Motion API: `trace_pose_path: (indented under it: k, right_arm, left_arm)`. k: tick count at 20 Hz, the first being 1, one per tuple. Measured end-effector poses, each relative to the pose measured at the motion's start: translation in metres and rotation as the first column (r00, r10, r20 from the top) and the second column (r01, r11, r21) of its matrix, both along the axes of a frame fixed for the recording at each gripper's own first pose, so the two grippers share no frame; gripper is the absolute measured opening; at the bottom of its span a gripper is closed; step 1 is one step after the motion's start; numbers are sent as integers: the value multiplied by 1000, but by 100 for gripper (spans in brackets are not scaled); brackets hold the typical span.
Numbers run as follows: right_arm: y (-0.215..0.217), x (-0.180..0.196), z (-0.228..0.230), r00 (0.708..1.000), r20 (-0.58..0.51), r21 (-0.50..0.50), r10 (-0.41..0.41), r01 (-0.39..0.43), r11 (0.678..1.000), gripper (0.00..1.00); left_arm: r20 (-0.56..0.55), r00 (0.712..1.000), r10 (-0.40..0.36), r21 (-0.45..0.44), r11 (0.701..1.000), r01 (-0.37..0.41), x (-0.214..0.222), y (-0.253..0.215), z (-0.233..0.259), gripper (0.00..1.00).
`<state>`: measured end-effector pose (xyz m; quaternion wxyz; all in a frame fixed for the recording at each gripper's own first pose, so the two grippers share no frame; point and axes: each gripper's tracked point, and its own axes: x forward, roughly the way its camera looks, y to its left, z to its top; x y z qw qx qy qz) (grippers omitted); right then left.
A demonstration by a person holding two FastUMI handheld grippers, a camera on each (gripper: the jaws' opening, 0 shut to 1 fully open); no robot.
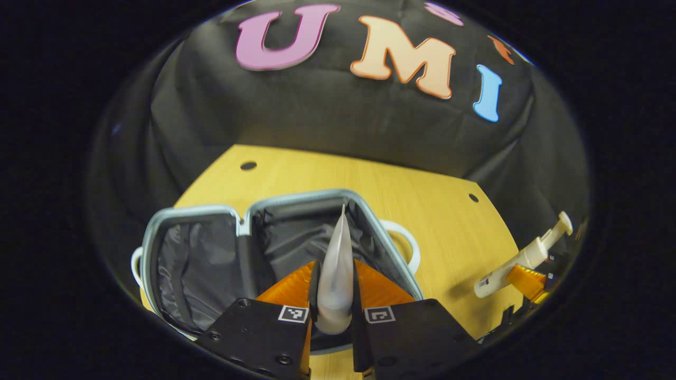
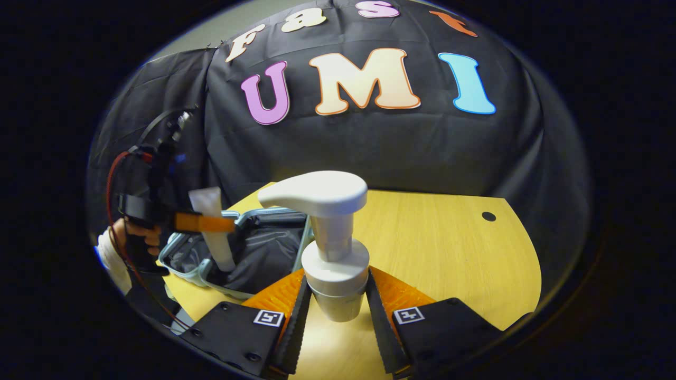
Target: First open the suitcase, pack the skin care products into it, and then close the suitcase.
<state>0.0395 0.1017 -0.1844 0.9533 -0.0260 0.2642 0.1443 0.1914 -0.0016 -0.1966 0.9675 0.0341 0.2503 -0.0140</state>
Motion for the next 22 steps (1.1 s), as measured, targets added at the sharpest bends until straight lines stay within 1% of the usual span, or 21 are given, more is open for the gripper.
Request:
trace_pose_path:
  k: [1, 2, 3, 4, 5, 6, 7, 9, 11, 12, 13, 15, 16, 18, 19, 20, 22]
  right_arm:
    - [14, -1, 4, 1000, -9, 8, 12, -12, 1000, 60]
    - [28, -1, 6, 999, -20, 16, 31, -30, 999, 61]
    - [42, 0, 8, 999, -26, 20, 43, -43, 999, 60]
    - [55, 2, 8, 998, -25, 24, 60, -59, 998, 60]
    - [67, 3, 6, 997, -32, 24, 75, -75, 997, 59]
    - [78, 4, 4, 995, -41, 24, 91, -90, 996, 60]
    - [89, 4, -2, 993, -58, 26, 104, -102, 994, 59]
    - [107, 6, -11, 988, -96, 44, 119, -115, 992, 61]
    - [119, 10, -23, 983, -134, 51, 125, -119, 992, 61]
    - [123, 10, -29, 981, -149, 45, 126, -121, 992, 61]
    - [126, 13, -36, 978, -166, 38, 126, -121, 992, 61]
    - [134, 14, -52, 970, -205, 26, 131, -128, 991, 61]
    - [137, 16, -61, 966, -223, 17, 133, -132, 991, 59]
    - [141, 18, -75, 961, -249, -10, 124, -130, 991, 61]
    - [141, 19, -84, 958, -264, -23, 117, -127, 992, 61]
    - [143, 19, -93, 952, -284, -33, 112, -127, 991, 59]
    - [145, 20, -110, 938, -331, -41, 100, -120, 992, 61]
  left_arm:
    - [-48, 999, -11, -25, 1000, 9, 2, 4, -13, 26]
    - [-90, 996, -19, -39, 999, 15, 4, 7, -22, 24]
    - [-120, 992, -29, -40, 999, 24, 5, 9, -29, 24]
    - [-155, 987, -36, -46, 999, 29, 7, 12, -38, 24]
    - [-188, 981, -42, -66, 997, 30, 7, 13, -48, 24]
    - [-229, 972, -47, -94, 995, 26, 6, 13, -59, 24]
    - [-251, 967, -48, -116, 993, 19, 6, 14, -64, 24]
    - [-255, 967, -26, -127, 992, -7, 11, 22, -67, 24]
    - [-253, 967, -14, -132, 991, -20, 15, 26, -64, 28]
    - [-245, 970, -7, -124, 992, -24, 16, 29, -65, 31]
    - [-234, 972, -5, -117, 993, -23, 16, 32, -59, 25]
    - [-184, 983, -6, -114, 993, -16, 15, 34, -45, 53]
    - [-148, 989, 6, -102, 995, -22, 16, 40, -33, 67]
    - [-76, 997, 25, -91, 995, -32, 9, 50, -6, 95]
    - [-44, 999, 24, -102, 994, -29, 4, 53, 7, 92]
    - [-10, 1000, 28, -117, 993, -29, -2, 58, 22, 92]
    - [49, 997, 52, -143, 989, -44, -17, 74, 50, 92]
